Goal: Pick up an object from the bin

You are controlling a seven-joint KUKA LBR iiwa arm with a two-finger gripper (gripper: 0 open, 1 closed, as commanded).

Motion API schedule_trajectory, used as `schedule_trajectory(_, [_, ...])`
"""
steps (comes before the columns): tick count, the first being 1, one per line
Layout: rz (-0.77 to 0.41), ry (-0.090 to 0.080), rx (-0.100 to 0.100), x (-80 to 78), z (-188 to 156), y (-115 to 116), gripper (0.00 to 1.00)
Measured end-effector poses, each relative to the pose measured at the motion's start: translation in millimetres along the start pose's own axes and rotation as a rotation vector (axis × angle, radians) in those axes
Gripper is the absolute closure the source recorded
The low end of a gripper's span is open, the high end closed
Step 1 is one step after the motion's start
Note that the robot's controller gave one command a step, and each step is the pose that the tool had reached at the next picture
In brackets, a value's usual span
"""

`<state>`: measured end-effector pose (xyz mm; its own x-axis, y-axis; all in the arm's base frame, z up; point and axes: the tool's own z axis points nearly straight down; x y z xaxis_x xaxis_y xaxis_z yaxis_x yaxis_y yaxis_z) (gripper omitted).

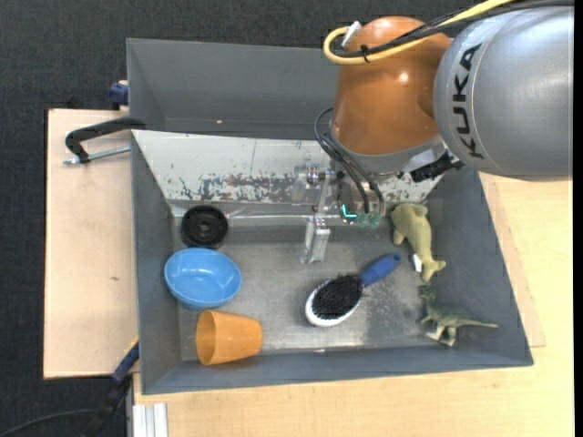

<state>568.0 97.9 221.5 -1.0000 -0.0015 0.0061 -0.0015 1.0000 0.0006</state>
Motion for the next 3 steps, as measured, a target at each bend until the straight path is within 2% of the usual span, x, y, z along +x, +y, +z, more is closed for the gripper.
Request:
schedule_trajectory(1, [0.031,-0.001,0.003,65.6,16.1,-60.5,0.0])
schedule_trajectory(2, [-0.507,-0.001,0.001,60.1,127.7,-48.5,0.0])
schedule_trajectory(3, [-0.506,-0.005,0.001,59.0,125.7,-48.5,1.0])
